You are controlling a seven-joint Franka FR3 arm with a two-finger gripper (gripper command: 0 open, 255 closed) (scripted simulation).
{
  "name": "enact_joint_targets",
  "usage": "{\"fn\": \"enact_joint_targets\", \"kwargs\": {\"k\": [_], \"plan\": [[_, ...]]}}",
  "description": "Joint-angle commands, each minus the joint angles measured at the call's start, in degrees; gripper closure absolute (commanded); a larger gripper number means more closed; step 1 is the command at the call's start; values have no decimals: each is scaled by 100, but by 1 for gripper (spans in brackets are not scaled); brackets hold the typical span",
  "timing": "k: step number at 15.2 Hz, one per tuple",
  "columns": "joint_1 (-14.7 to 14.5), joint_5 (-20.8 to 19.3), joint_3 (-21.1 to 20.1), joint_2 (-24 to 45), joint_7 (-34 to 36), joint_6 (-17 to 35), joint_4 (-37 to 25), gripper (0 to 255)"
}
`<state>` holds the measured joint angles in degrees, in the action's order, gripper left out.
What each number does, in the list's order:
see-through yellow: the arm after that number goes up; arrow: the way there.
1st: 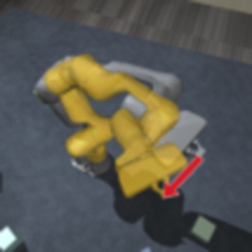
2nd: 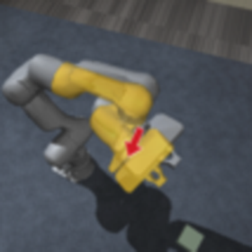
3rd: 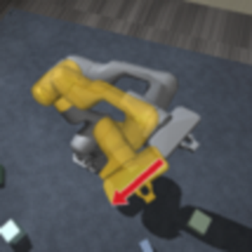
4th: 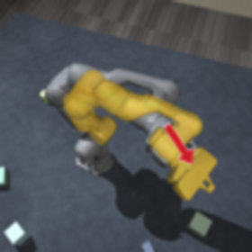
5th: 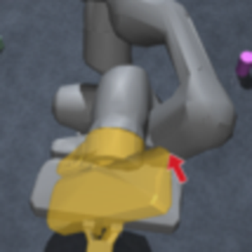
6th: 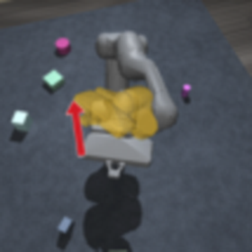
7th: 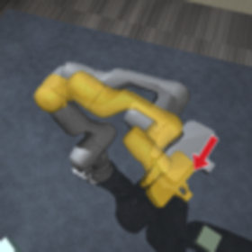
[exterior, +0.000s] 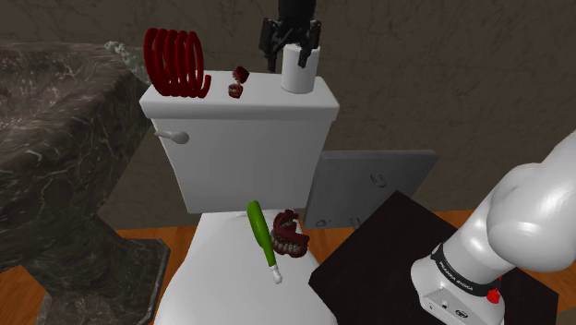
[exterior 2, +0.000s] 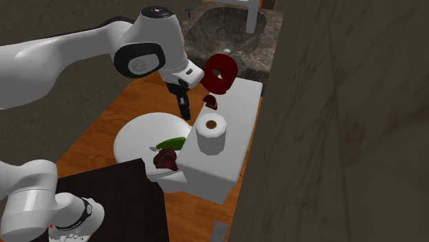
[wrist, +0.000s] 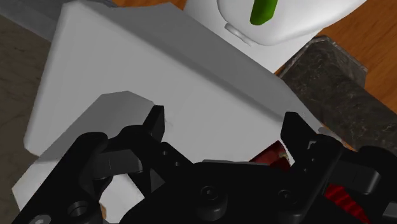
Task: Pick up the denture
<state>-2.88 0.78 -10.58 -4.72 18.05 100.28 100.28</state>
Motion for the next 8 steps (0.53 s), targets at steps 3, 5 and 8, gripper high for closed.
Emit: {"fn": "enact_joint_targets", "kwargs": {"k": [3, 5, 8], "plan": [[-129, -278, -145, 1122, 455, -288, -1285, 0], [-241, -427, -186, 1697, 666, -496, -2000, 0], [-469, -662, -203, 2673, 936, -942, -3322, 0]]}}
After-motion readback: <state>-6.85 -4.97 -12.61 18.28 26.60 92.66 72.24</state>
